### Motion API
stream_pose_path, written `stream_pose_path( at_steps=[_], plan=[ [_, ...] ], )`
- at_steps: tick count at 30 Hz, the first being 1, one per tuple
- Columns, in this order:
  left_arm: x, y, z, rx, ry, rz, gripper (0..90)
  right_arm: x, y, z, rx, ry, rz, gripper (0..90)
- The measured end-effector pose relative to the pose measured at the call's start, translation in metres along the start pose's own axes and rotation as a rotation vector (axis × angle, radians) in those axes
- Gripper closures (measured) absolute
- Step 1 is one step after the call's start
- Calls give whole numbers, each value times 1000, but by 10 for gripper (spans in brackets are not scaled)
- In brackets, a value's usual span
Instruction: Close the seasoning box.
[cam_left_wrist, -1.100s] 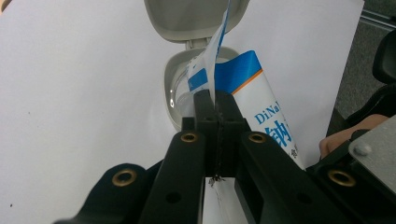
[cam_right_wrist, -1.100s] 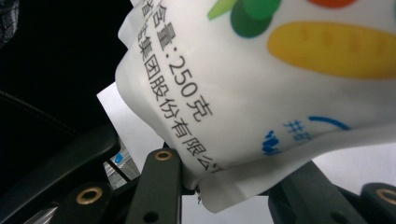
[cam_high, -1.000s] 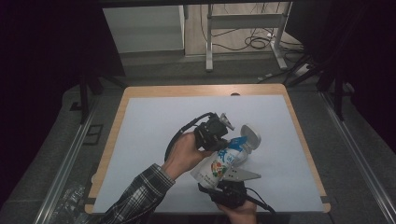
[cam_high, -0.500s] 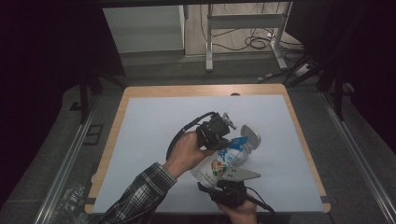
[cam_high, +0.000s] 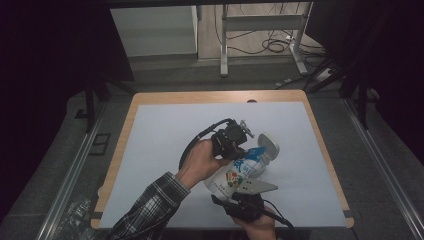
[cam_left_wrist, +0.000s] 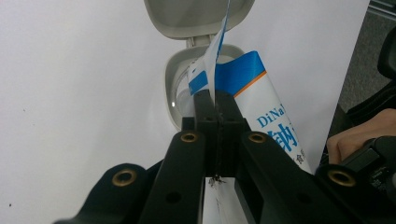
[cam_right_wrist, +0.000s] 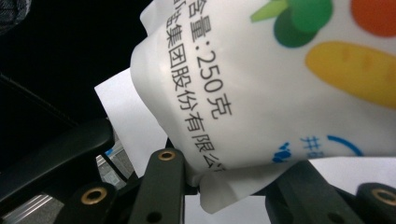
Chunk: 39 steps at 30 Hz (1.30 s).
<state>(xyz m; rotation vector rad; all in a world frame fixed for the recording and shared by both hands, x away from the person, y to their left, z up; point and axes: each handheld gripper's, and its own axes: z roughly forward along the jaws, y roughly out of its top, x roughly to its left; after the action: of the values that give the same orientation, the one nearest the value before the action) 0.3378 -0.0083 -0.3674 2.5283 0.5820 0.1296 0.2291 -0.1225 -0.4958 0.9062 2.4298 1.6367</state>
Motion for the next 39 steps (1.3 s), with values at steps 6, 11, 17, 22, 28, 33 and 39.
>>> stream_pose_path(
  at_steps=[6,11,17,22,28,33,39],
  plan=[
    [3,6,1,45,-20,3,900,0,2,0,-3,2,-10,735],
    [6,12,3,86,-36,7,900,1,3,0,-3,2,-15,736],
    [7,17,5,117,-39,7,900,1,5,0,-5,-3,-36,738],
    [8,19,6,131,-38,11,900,2,6,0,-5,-4,-40,739],
    [8,21,7,141,-32,7,900,1,7,0,-12,-5,-43,740],
    [8,22,8,143,-29,7,900,1,8,1,-14,-6,-44,740],
    [8,22,8,144,-22,9,900,1,10,2,-17,-11,-47,741]
  ],
)
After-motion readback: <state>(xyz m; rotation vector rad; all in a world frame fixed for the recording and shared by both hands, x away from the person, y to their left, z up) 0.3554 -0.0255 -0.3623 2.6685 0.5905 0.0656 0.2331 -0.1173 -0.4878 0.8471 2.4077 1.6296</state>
